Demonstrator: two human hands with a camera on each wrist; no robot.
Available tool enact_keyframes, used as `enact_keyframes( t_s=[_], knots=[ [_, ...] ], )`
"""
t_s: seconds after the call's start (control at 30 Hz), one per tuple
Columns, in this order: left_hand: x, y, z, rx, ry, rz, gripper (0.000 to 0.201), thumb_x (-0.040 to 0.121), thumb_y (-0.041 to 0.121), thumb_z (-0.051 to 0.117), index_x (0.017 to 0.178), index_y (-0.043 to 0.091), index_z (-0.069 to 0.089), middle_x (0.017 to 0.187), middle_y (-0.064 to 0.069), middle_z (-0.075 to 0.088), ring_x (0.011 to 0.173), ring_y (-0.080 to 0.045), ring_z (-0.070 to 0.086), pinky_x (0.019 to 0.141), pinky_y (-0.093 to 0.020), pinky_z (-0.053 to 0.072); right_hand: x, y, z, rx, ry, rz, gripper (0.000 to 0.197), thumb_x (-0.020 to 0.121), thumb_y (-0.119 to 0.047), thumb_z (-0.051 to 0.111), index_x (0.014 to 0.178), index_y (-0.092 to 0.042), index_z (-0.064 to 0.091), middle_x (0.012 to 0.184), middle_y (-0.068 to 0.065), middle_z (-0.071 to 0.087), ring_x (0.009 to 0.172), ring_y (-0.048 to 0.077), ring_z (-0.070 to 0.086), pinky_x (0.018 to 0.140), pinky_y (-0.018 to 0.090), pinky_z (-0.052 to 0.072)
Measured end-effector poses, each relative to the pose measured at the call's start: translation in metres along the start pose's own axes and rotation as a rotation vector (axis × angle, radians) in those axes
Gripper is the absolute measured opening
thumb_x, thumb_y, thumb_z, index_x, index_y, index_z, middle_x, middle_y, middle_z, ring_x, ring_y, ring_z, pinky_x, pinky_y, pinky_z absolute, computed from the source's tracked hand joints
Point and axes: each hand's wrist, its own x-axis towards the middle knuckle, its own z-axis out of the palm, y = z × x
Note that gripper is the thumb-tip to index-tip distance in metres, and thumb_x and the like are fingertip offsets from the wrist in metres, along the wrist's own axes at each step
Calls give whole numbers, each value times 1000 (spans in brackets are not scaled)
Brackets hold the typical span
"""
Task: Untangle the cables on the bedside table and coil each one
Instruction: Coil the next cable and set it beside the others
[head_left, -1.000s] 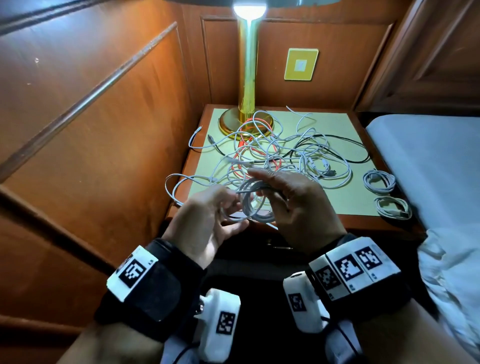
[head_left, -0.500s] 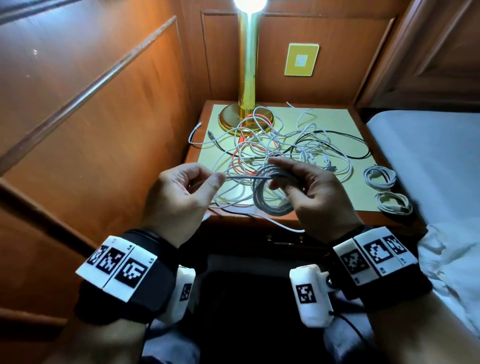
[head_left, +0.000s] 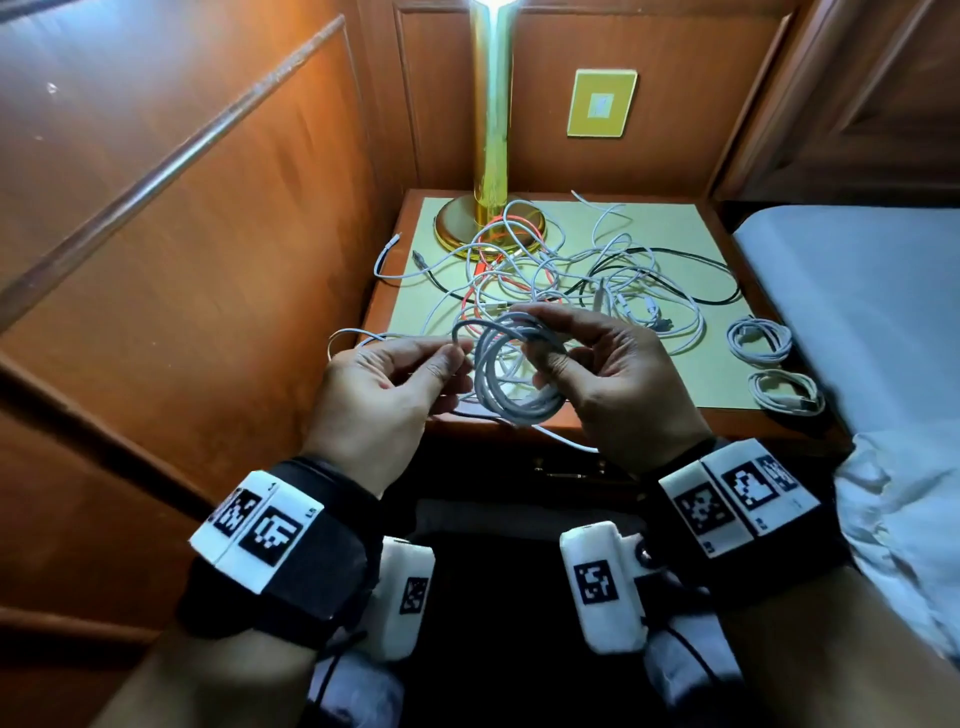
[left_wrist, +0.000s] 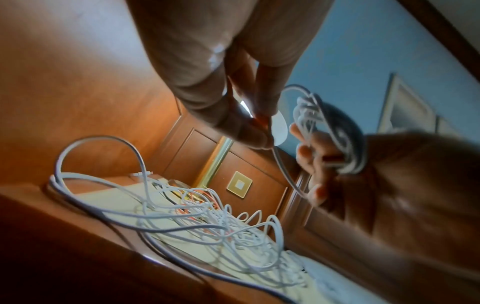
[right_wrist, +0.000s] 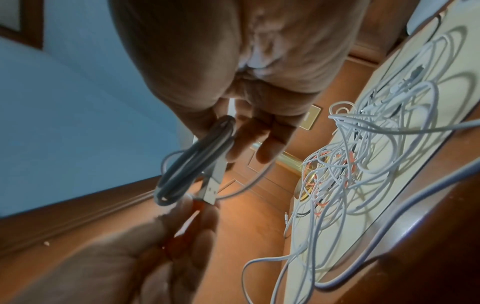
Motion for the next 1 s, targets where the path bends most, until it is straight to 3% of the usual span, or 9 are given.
enact_keyframes(
  t_s=[0.13, 0.27, 0.37, 0.47, 0.63, 0.73, 0.83, 0.93, 1.0],
  knots=[
    [-4, 3, 6, -215, -48, -114, 16, 91, 4, 64, 82, 10, 75, 73, -3, 75, 64, -13, 70, 62, -25, 60, -2, 9, 4, -161, 77, -34, 27, 87, -18, 70, 109, -32, 73, 107, 1, 69, 82, 9, 67, 76, 28, 57],
    [-6, 1, 10, -281, -50, -132, 15, 93, 10, 63, 84, 9, 74, 77, -6, 75, 69, -17, 71, 63, -29, 61, -2, 12, 12, -286, 180, -75, 25, 87, -13, 73, 106, -29, 76, 98, -2, 67, 74, 3, 62, 72, 21, 53],
    [-7, -2, 10, -296, -100, -140, 20, 81, 19, 73, 95, 6, 74, 90, -12, 76, 84, -26, 71, 79, -40, 60, -2, 16, 18, -361, 230, -130, 27, 84, -19, 71, 107, -32, 75, 96, -2, 67, 77, 10, 65, 76, 35, 57],
    [-5, -10, 12, -304, -134, -113, 33, 76, 8, 79, 107, 4, 70, 102, -15, 75, 95, -27, 70, 88, -39, 57, -2, 17, 21, -414, 240, -180, 29, 82, -21, 69, 109, -31, 74, 93, -2, 65, 77, 16, 63, 75, 44, 56],
    [-1, -7, 14, -412, -176, -137, 44, 77, 4, 64, 121, -4, 61, 100, -13, 75, 95, -22, 71, 84, -31, 55, 0, 14, 18, -254, 143, -76, 29, 82, -27, 71, 109, -36, 75, 94, -7, 66, 76, 15, 64, 72, 35, 55],
    [-1, 1, 9, -459, -238, -164, 48, 79, 3, 61, 125, -9, 57, 99, -13, 73, 93, -21, 69, 87, -28, 56, 2, 9, 12, -63, 23, 66, 25, 88, -17, 75, 105, -35, 75, 80, -12, 64, 61, 6, 63, 58, 21, 51],
    [-4, 6, 4, -520, -282, -227, 45, 79, 1, 56, 123, -4, 60, 107, -19, 71, 104, -29, 66, 100, -39, 50, 2, 8, 12, -72, 28, 26, 25, 89, -12, 74, 107, -29, 74, 77, -8, 63, 55, 2, 60, 56, 15, 48],
    [-5, 10, 4, -613, -254, -331, 51, 77, 9, 54, 126, -4, 61, 121, -24, 67, 114, -36, 61, 108, -48, 42, 1, 13, 19, -244, 96, -88, 28, 83, -26, 74, 111, -29, 75, 92, -5, 69, 69, 7, 61, 68, 25, 52],
    [-3, 8, 6, -483, -223, -340, 56, 72, 12, 61, 127, -2, 60, 124, -29, 63, 114, -37, 58, 111, -56, 35, 0, 18, 23, -331, 120, -167, 30, 83, -28, 72, 112, -29, 74, 94, -3, 66, 73, 11, 60, 71, 28, 52]
  ],
)
